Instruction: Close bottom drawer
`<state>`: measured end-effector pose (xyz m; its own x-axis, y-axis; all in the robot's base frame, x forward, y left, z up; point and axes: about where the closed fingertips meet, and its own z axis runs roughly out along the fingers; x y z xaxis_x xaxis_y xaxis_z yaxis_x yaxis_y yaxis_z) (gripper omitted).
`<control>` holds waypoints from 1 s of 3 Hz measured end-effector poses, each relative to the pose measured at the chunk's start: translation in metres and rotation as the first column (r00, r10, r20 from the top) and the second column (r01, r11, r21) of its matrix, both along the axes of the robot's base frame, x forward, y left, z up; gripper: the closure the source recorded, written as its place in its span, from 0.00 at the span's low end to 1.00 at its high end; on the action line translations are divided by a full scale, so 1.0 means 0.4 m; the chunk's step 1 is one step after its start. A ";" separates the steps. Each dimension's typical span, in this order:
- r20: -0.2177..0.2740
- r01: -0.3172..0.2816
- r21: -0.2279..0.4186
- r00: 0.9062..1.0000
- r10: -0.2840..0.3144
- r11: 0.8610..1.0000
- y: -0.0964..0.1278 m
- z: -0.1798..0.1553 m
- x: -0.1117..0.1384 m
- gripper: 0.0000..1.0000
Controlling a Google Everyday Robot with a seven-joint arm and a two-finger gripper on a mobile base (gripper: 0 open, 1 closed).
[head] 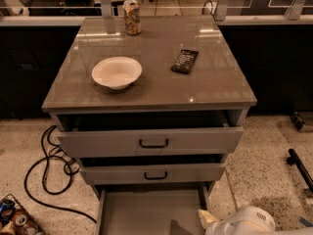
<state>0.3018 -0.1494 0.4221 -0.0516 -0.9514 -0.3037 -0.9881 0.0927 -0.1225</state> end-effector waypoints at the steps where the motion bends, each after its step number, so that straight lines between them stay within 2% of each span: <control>1: 0.000 0.000 0.000 1.000 0.000 1.000 0.000 0.000 0.000 0.00; 2: -0.015 -0.001 -0.002 1.000 0.001 1.000 0.011 -0.015 0.008 0.00; 3: -0.045 -0.024 -0.018 0.999 0.023 1.000 0.040 -0.064 0.033 0.00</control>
Offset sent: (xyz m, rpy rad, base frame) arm 0.0071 0.0138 -0.0189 -0.0068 0.0318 -0.0013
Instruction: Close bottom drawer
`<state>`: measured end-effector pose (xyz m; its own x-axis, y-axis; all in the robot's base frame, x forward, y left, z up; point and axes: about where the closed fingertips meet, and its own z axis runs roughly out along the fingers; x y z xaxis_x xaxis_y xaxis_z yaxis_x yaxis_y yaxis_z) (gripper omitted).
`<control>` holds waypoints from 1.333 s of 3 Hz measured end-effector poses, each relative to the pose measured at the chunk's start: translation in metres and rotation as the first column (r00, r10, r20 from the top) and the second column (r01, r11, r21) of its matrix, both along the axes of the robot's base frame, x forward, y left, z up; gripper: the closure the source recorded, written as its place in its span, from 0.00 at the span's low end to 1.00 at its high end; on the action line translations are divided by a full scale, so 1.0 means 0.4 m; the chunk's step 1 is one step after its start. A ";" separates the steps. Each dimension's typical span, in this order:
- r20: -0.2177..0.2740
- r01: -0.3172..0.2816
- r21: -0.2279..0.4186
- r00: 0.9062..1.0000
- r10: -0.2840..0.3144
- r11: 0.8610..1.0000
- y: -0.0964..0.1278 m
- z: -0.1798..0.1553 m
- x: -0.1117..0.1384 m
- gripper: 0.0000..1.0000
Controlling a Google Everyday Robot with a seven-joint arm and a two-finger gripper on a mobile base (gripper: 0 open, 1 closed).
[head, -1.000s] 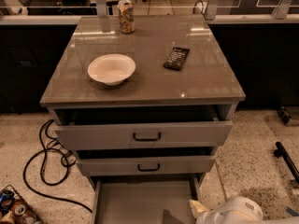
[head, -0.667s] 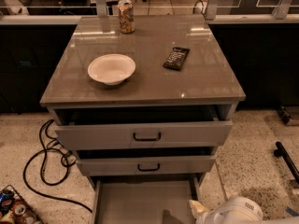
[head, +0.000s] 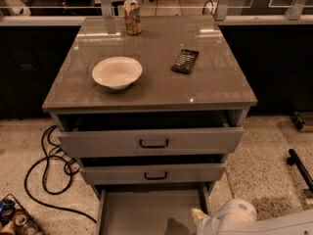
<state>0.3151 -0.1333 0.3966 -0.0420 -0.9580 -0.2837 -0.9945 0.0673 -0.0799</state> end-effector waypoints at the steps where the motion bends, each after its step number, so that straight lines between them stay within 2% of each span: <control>1: -0.035 -0.007 -0.025 0.999 0.006 1.000 0.033 -0.083 0.008 0.00; 3: -0.101 0.028 -0.089 0.994 -0.037 0.996 0.102 -0.302 -0.032 0.00; 4: -0.105 0.039 -0.107 0.993 -0.050 0.993 0.142 -0.380 -0.038 0.00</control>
Offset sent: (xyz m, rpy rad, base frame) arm -0.0150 0.0575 -0.1453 -0.1015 0.0894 -0.0084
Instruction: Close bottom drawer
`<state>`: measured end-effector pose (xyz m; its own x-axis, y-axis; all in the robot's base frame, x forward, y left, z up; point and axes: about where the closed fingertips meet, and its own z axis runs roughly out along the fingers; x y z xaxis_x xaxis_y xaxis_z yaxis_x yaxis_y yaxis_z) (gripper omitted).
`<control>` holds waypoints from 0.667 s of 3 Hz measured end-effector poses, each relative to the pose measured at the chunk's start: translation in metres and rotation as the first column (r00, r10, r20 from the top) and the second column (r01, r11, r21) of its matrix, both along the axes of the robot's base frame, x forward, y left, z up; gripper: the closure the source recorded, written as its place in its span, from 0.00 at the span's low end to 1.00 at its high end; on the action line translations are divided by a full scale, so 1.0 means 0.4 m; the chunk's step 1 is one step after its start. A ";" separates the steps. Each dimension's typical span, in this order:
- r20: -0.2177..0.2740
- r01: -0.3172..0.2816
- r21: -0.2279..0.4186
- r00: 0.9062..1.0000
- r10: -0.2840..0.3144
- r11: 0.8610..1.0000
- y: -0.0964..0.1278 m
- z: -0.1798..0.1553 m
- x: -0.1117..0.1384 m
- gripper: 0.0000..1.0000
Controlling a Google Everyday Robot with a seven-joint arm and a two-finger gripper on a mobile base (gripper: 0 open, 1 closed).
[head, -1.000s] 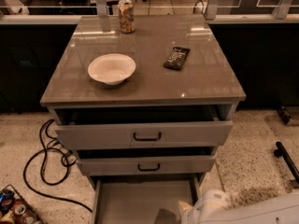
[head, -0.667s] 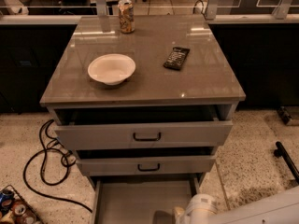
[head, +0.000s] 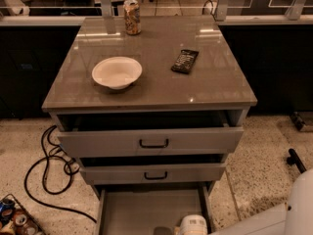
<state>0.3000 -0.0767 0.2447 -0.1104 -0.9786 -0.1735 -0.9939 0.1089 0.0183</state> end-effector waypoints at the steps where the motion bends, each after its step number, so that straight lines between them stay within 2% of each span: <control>1: 0.014 0.017 -0.021 1.000 -0.017 1.000 0.019 -0.052 0.007 0.00; 2: 0.026 0.040 -0.041 0.999 -0.039 0.998 0.016 -0.090 0.012 0.00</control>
Offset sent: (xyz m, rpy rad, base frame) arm 0.0099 0.0038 -0.0542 -0.0695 -0.0449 -0.0712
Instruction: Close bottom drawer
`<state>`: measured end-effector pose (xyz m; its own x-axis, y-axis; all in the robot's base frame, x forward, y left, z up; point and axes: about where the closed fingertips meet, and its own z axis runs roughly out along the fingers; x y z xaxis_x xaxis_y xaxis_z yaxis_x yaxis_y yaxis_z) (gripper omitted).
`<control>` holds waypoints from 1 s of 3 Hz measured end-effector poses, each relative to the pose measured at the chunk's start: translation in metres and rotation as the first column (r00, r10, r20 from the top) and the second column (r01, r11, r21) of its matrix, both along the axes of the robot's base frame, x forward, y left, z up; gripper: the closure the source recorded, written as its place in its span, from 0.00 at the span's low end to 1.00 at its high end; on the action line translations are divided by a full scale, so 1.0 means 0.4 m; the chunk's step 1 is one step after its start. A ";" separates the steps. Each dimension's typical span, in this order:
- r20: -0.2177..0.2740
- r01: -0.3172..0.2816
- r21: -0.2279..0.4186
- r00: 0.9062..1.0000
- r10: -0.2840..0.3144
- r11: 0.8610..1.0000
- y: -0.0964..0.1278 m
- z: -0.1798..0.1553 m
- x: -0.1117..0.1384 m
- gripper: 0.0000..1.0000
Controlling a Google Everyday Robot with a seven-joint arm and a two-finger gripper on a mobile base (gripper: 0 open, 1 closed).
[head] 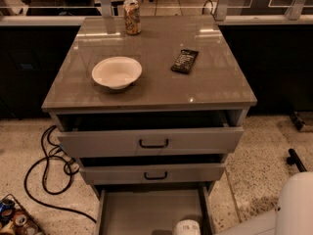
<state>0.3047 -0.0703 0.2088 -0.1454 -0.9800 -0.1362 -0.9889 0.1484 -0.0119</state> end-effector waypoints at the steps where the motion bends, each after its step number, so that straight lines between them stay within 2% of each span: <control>1: 0.008 0.012 -0.007 1.000 -0.012 1.000 0.008 -0.028 0.007 0.00; 2: 0.005 0.015 0.007 1.000 -0.015 1.000 0.032 -0.050 0.007 0.26; 3: 0.003 0.015 0.006 1.000 -0.015 1.000 0.031 -0.051 0.005 0.49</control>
Offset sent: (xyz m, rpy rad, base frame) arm 0.0062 0.0242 -0.0283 0.0238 -0.0082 -0.0200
